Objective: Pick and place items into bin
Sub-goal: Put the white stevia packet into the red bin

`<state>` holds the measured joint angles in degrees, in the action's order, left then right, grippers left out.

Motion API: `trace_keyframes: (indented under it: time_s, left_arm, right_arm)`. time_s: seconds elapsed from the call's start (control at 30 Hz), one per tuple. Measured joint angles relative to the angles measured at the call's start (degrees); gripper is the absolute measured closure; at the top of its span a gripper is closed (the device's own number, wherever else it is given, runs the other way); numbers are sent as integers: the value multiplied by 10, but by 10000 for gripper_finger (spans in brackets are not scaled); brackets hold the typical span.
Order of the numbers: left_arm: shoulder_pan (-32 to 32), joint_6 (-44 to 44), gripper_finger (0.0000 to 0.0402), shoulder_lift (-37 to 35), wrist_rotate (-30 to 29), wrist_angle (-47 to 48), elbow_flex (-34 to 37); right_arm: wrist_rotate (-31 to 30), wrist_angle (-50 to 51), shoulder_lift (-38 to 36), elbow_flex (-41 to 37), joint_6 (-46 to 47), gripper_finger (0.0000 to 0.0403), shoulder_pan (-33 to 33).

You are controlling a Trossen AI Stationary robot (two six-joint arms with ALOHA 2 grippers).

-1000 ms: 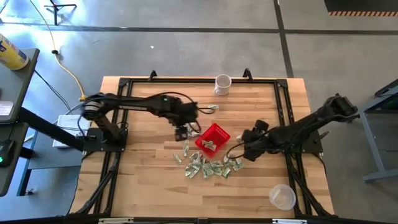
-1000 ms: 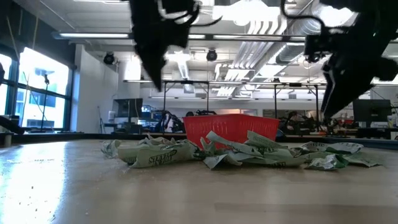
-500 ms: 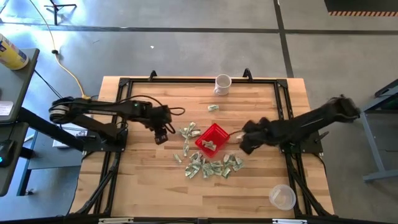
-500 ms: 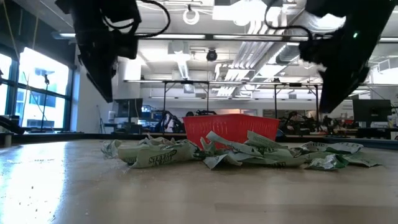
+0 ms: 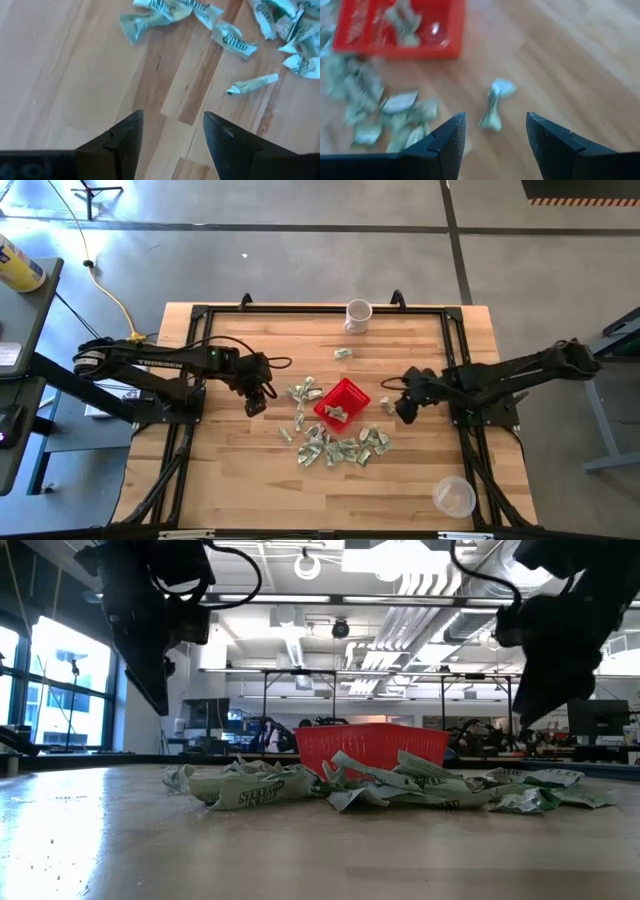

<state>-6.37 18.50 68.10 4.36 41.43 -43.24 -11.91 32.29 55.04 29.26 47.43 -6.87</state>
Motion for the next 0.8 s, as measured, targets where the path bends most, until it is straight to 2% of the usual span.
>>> trace_keyframes:
  time_s: [0.07, 0.17, 0.23, 0.47, 0.63, 0.8]
  left_arm:
    - [0, 0, 164, 0, 0, 1, 0]
    - [0, -2, 163, 0, -4, 1, 0]
    - [0, -2, 163, 0, -9, 3, 0]
    - [0, -2, 164, 0, -17, 5, 0]
    - [0, -6, 163, 0, -20, 5, 0]
    - [0, -7, 163, 0, -24, 5, 0]
  right_arm:
    - [-9, -24, 20, -2, -27, 193, 0]
    - [16, -61, 60, 0, -100, 179, -9]
    - [20, -56, 88, -1, -116, 169, -17]
    - [-40, -101, 174, -1, -100, 155, -22]
    - [0, -154, 230, -1, -88, 155, -21]
    - [16, -151, 268, 3, -59, 163, -20]
